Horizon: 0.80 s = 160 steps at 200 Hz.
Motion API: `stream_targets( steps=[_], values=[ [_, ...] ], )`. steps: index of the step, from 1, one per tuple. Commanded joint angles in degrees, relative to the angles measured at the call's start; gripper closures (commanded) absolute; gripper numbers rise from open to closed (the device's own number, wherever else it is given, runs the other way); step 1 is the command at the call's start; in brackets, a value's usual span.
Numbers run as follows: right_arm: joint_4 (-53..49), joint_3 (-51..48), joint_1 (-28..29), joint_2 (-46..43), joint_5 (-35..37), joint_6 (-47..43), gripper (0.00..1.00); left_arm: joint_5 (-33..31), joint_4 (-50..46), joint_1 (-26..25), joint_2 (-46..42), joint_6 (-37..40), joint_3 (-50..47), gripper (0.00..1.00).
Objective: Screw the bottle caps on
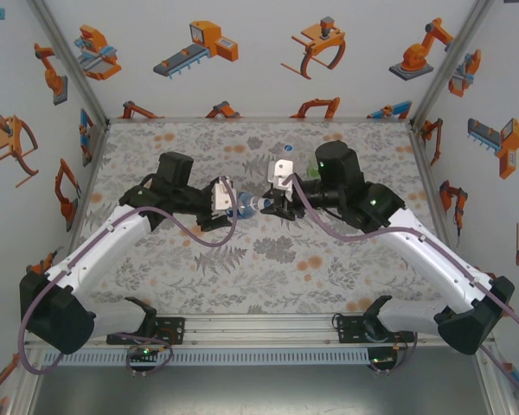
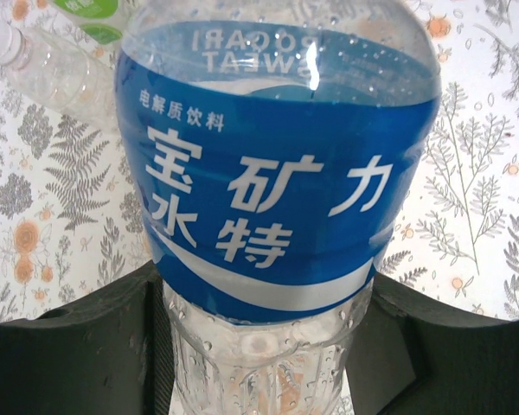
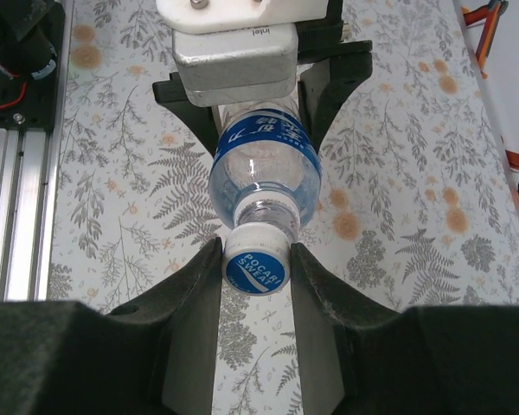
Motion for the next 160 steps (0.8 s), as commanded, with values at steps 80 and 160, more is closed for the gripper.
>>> stream_targets(
  steps=[80, 160],
  values=[
    [2.01, 1.89, 1.05, 2.15, 1.6, -1.22, 0.79, 2.48, -1.63, -0.51, -0.93, 1.73, -0.15, 1.0],
    [-8.92, 7.1, 2.05, 5.79, -2.32, -12.45, 0.79, 3.55, -1.98, -0.7, -0.81, 1.91, -0.01, 1.0]
  ],
)
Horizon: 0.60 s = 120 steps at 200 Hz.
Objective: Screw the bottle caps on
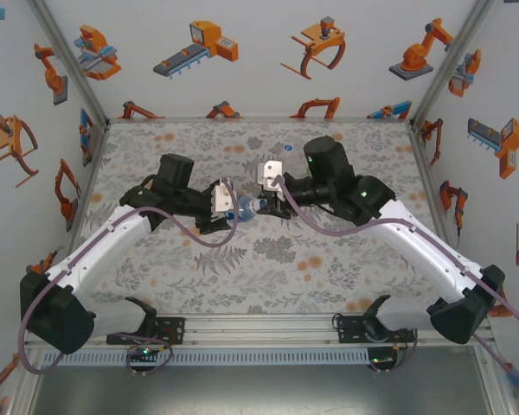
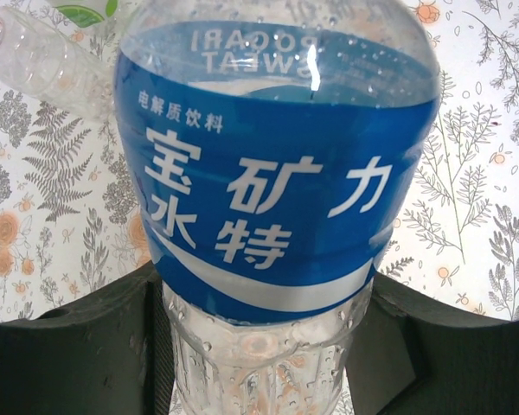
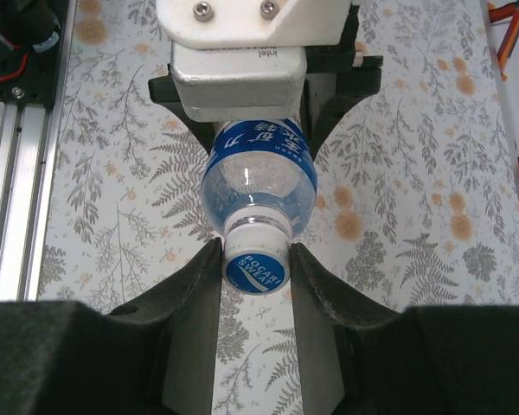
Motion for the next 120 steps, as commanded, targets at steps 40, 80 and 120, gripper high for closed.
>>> stream_targets(
  steps=[40, 80, 120],
  values=[
    [-1.24, -0.1, 1.34, 1.3, -3.26, -12.37, 0.82, 5.25, -0.15, -0.57, -0.43, 1.48, 0.84, 1.0],
    [-0.52, -2.05, 1.85, 1.03, -4.75, -17.29, 0.84, 6.57, -2.32, -0.54, 1.07, 2.43, 2.57, 1.0],
    [-1.25, -1.19, 1.93, 1.7, -2.87, -10.21, 0.87, 5.77, -2.81, -0.56, 0.64, 2.39, 3.96, 1.0]
  ],
)
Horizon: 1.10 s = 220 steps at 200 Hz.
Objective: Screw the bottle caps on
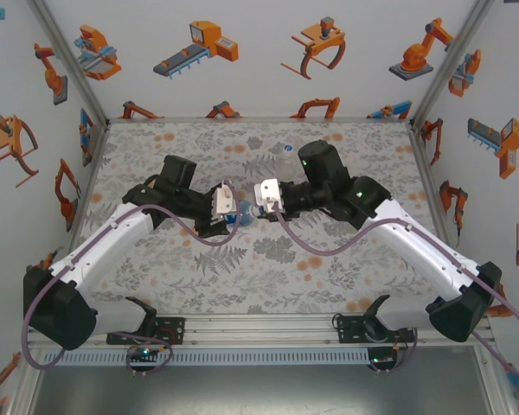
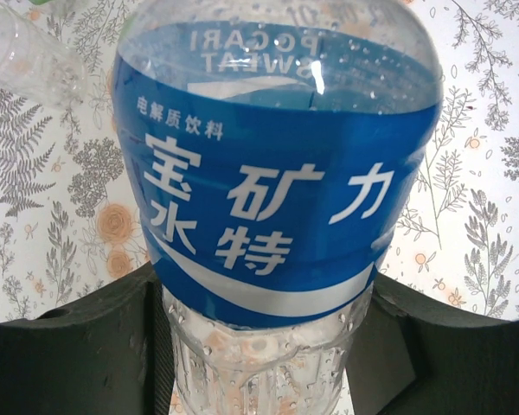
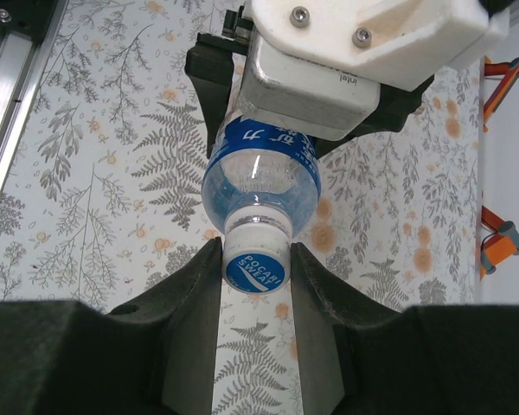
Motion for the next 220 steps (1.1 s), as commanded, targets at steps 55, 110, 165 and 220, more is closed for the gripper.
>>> stream_targets(
  steps=[55, 110, 165, 220],
  values=[
    [6.53, 0.9, 0.9, 2.69, 7.34, 38.35, 1.0, 3.71, -1.35, -0.66, -0.1, 2.06, 6.38, 1.0],
    [9.08, 1.88, -0.25, 6.42, 12.98, 77.13, 0.94, 2.91, 0.09, -0.64, 1.68, 2.9, 8.89, 1.0],
    [11.19, -2.03, -2.78, 7.15, 17.33, 109.35, 0.89, 3.11, 6.95, 0.66, 2.36, -0.76, 7.19, 1.0],
    [6.81, -0.22, -2.78, 6.41, 21.78, 106.91, 0.74, 4.98, 7.93, 2.14, 3.23, -2.41, 6.35, 1.0]
  ],
)
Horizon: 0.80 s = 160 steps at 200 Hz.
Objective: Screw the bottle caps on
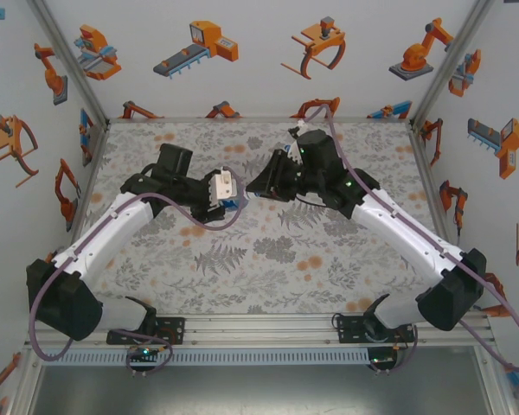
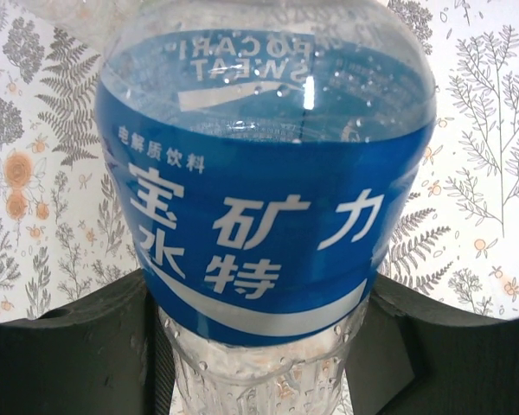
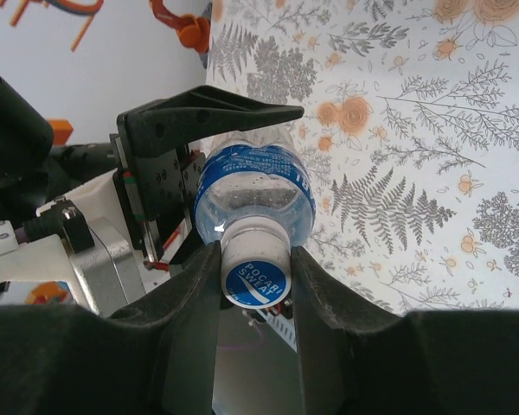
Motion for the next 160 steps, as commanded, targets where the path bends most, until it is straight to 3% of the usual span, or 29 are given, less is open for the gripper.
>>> stream_targets(
  steps=[1, 73, 99, 125, 160],
  values=[
    [-3.75, 0.25, 1.3, 1.32, 1.65, 1.16, 0.74, 10.11, 7.86, -0.74, -0.21, -2.0, 1.17, 1.0],
    [-11.18, 11.33, 1.02, 2.73, 2.95, -17.28, 0.4, 7.23, 1.94, -1.95, 0.78, 1.68, 1.67, 1.0],
    [-13.3, 14.73, 0.77, 2.0, 3.91, -23.99, 0.35, 6.4, 1.39, -2.15, 1.25, 1.61, 1.82, 1.0],
    [-13.04, 15.0, 0.77, -0.14, 4.34, -33.11, 0.37, 6.65, 0.98, -2.27, 1.34, 1.48, 1.64, 1.0],
    [-10.4, 10.63, 0.78, -5.75, -6.58, -54.75, 0.4, 9.05, -0.31, -2.23, 0.74, 3.45, 1.44, 1.0]
  ],
)
